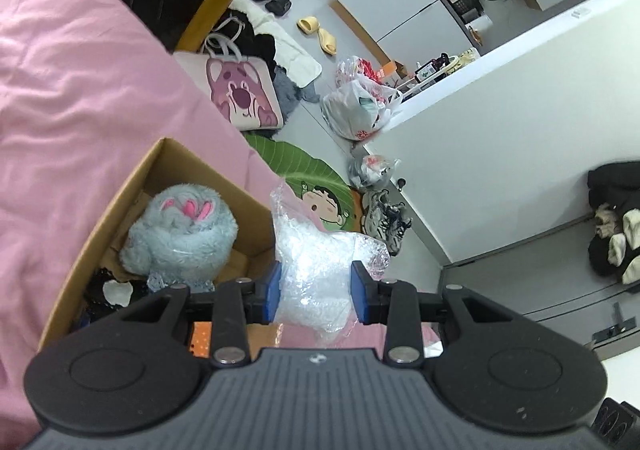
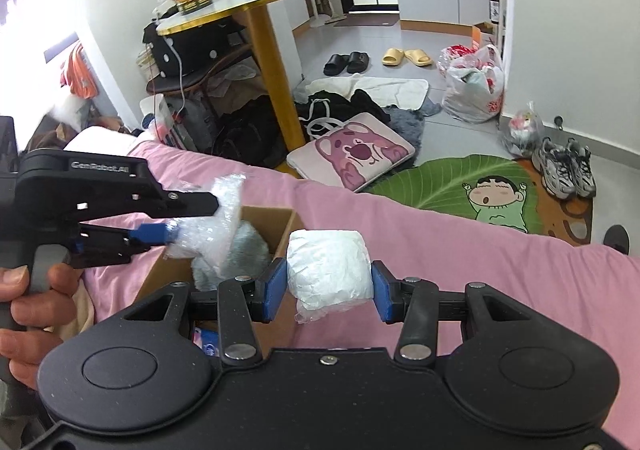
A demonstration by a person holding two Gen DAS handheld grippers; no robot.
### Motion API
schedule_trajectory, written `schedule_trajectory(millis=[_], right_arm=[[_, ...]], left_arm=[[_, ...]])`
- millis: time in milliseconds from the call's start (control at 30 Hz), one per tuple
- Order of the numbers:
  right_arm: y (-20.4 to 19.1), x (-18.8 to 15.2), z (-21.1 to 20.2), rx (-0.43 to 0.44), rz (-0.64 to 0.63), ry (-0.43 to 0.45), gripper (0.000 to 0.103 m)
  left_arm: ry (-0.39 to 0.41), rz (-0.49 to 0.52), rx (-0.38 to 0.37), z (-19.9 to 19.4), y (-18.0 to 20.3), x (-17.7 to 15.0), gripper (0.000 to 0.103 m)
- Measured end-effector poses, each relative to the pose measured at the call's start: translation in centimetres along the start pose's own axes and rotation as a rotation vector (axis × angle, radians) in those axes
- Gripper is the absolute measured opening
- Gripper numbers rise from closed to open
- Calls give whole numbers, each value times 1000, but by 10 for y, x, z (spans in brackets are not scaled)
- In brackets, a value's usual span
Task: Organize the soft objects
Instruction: 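Carry the bag and white bundle into the box and open both grippers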
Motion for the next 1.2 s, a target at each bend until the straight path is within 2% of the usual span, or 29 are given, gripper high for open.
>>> schedule_trajectory(millis=[133,467,900,1033,1200], right_arm=[[-15,7,6,-2,-26,-9,44],[-44,20,35,9,-66,-38,44],[-68,31,76,27,-95,-79,45],[-70,32,84,10,-104,-96,51],[-64,29,77,13,-63,-98,51]], left_arm=[[-32,-55,-8,5,-14,7,35],[49,-119,-41,-16,-32,29,35],[76,-194,-48,-23,-68,49,35],[85,-194,-31,-22,-73,51,35],[85,-183,18,-17,-75,51,35]])
Point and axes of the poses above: each gripper's, at about its wrist camera, not at the fingertips, and z roughly the way its jaws point, y to its right, x to its top, the point moved 1 cm from there along z, roughly the way its jaws point, and after that the axes turned 13 degrees about -z, right-handed, at the moved point
